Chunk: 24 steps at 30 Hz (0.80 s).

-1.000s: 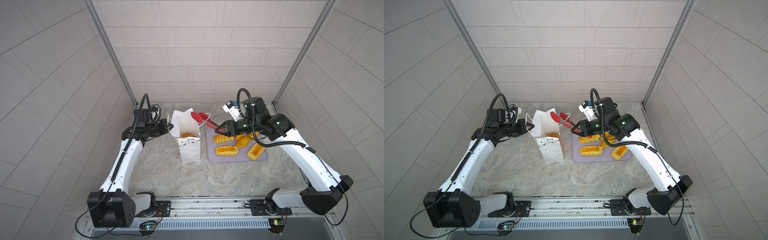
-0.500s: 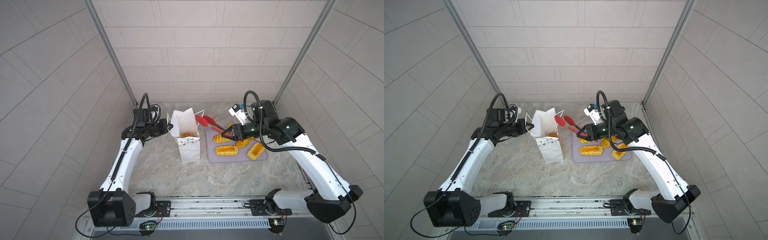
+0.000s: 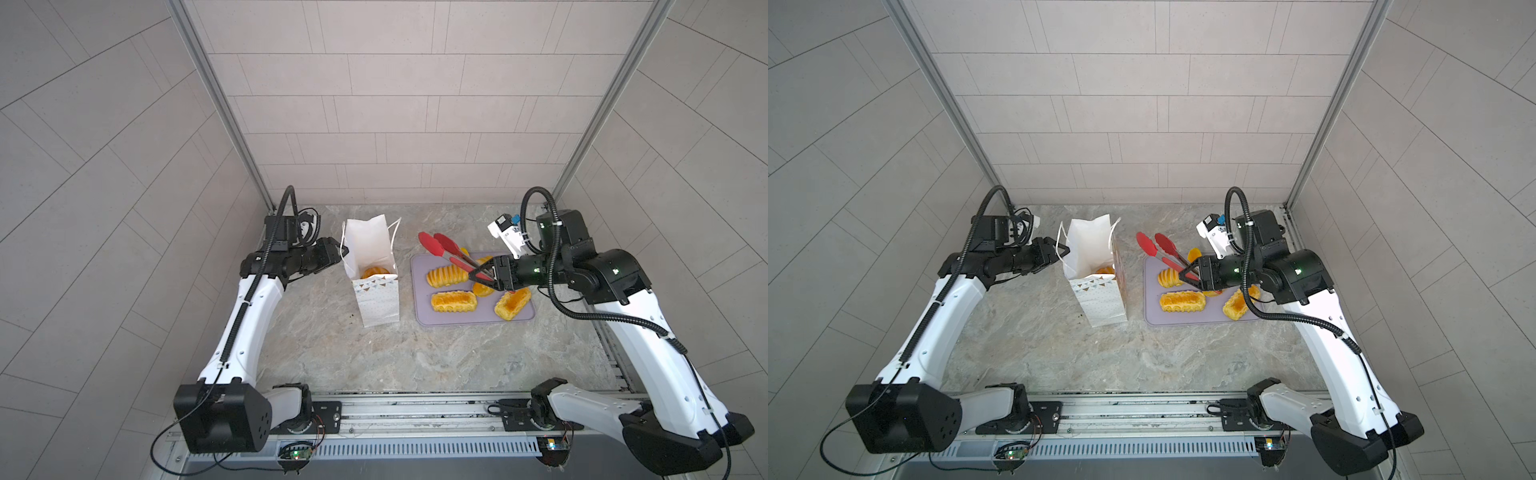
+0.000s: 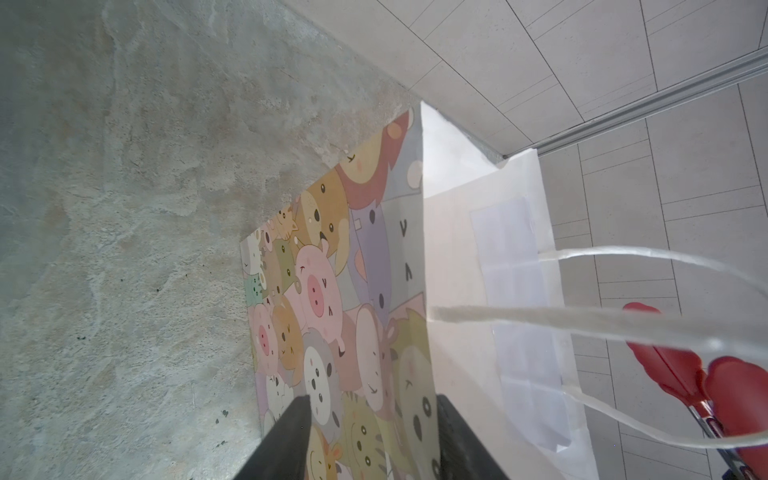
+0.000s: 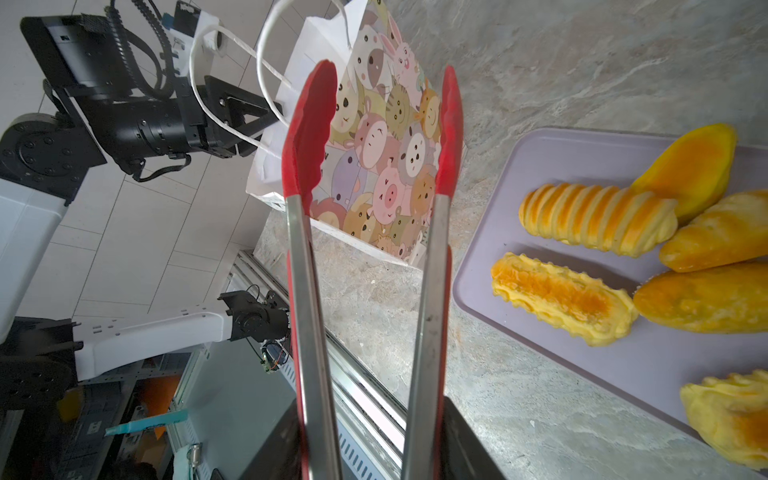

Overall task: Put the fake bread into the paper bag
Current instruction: 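Swing the tongs with the right gripper over the bread tray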

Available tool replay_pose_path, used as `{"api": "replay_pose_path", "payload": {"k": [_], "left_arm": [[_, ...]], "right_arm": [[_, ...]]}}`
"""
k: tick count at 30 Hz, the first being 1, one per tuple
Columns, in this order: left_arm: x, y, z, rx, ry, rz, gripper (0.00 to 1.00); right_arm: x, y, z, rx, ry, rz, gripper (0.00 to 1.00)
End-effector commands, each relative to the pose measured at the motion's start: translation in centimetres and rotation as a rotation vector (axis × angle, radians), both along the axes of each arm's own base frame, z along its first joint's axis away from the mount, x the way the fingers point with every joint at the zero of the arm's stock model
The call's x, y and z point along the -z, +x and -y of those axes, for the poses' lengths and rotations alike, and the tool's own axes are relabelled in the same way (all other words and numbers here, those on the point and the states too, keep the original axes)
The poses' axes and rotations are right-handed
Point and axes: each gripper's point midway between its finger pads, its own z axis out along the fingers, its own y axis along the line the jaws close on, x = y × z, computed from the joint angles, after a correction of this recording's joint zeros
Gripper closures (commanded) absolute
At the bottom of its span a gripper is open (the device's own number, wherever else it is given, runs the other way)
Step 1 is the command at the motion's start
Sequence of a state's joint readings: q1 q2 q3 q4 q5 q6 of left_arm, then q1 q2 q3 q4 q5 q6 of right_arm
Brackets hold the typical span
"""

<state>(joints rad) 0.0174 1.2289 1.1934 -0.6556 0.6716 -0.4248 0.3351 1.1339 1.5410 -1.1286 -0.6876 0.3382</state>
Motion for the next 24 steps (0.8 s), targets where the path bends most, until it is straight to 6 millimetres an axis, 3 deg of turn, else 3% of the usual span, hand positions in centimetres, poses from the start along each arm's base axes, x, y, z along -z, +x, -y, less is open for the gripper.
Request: {"api": "replay_pose_path", "payload": {"k": [1, 4, 7, 11, 16, 19, 24], "left_arm": [[-2.2, -1.1, -0.6, -0.017, 0.022, 0.051, 0.47], [-2.7, -1.9, -1.2, -0.045, 0.029, 0.061, 0.45], [-3.2, -2.4, -1.6, -0.073, 0.027, 0.078, 0.35], [-3.5, -2.9, -2.4, -0.115, 0.047, 0.081, 0.33], [-3.4, -4.1, -4.1, -0.183, 0.119, 0.066, 0.33], [-4.0, -5.2, -4.9, -0.213, 0.143, 0.08, 0.26], [-6.5, -6.6, -3.7, -0.163, 0.086, 0.172, 0.17]], "right_arm": [[0.5, -0.5, 0.4, -0.021, -0.029, 0.01, 0.53], [1.1, -0.2, 0.7, -0.006, -0.058, 0.002, 0.53], [1.7, 0.2, 0.8, 0.002, -0.071, -0.008, 0.53], [2.5, 0.8, 1.2, 0.027, -0.106, -0.015, 0.53], [3.4, 1.5, 2.9, 0.093, -0.189, -0.015, 0.53], [3.8, 2.0, 4.2, 0.143, -0.235, -0.01, 0.53], [5.1, 2.8, 6.9, 0.244, -0.333, -0.015, 0.53]]}}
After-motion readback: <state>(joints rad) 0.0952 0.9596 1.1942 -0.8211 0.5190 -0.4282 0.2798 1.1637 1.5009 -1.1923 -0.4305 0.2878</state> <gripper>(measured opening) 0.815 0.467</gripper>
